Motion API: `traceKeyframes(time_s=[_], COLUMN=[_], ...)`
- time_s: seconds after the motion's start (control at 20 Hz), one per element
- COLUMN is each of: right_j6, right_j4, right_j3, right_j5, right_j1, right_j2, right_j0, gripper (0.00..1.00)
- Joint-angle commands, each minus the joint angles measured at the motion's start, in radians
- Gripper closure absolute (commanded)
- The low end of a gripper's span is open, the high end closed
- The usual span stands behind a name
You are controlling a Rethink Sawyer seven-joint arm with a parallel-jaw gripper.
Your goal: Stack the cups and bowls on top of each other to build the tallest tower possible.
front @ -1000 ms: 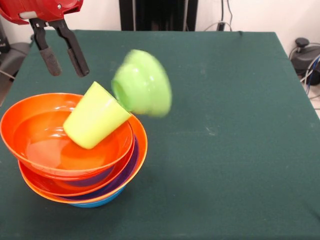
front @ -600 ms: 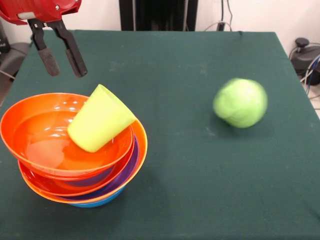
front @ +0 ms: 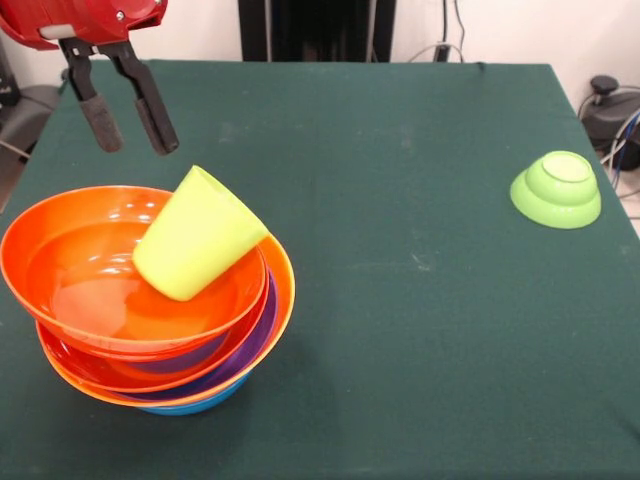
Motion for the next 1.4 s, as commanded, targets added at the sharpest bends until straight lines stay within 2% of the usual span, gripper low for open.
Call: traceKeyframes(time_s=[0.05,0.55,0.8,1.4], right_j6=[-0.033,-0.012,-0.037,-0.053], right_j4=[-0.056,-0.098,-0.102,-0.162], right_j3=[0.074,0.048,0.056,0.137], right_j5=[-0.004,-0.01,-0.033,-0.192], right_j1=[-0.02,-0.046,-0.048,-0.032], right_j2=[-0.071,-0.129,-0.148,-0.18], right_j0=[0.057,0.133,0.138,0.135], gripper=[0.0,0.0,0.0,0.0])
